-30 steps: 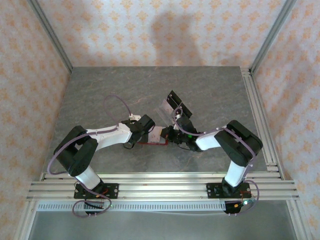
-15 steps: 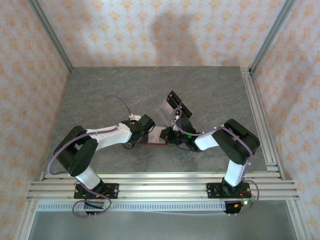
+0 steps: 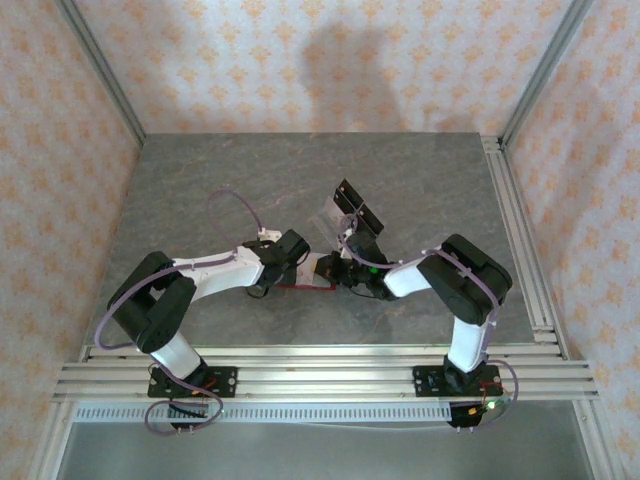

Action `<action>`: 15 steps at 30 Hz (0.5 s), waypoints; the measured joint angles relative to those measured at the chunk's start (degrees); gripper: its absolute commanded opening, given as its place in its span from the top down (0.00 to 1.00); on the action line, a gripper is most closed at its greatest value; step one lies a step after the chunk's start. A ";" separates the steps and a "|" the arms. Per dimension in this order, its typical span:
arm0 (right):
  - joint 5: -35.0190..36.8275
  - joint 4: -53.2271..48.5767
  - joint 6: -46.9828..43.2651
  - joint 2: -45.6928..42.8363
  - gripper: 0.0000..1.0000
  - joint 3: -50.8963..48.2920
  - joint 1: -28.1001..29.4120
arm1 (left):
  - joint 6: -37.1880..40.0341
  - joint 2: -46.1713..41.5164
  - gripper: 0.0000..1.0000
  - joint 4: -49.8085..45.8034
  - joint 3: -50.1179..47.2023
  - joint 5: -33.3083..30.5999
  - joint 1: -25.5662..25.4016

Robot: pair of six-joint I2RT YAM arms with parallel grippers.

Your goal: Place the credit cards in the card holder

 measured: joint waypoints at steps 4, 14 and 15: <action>-0.39 -0.70 -0.02 0.63 1.00 1.27 0.00 | -0.20 0.00 0.00 0.00 -0.04 0.00 0.00; -1.05 -2.60 -0.07 2.49 0.93 3.96 0.48 | -0.85 -0.04 0.00 -0.04 -0.11 -0.04 0.00; -1.05 -2.97 -0.15 2.49 0.87 4.07 0.48 | -1.03 -0.11 0.00 -0.09 -0.11 -0.04 0.00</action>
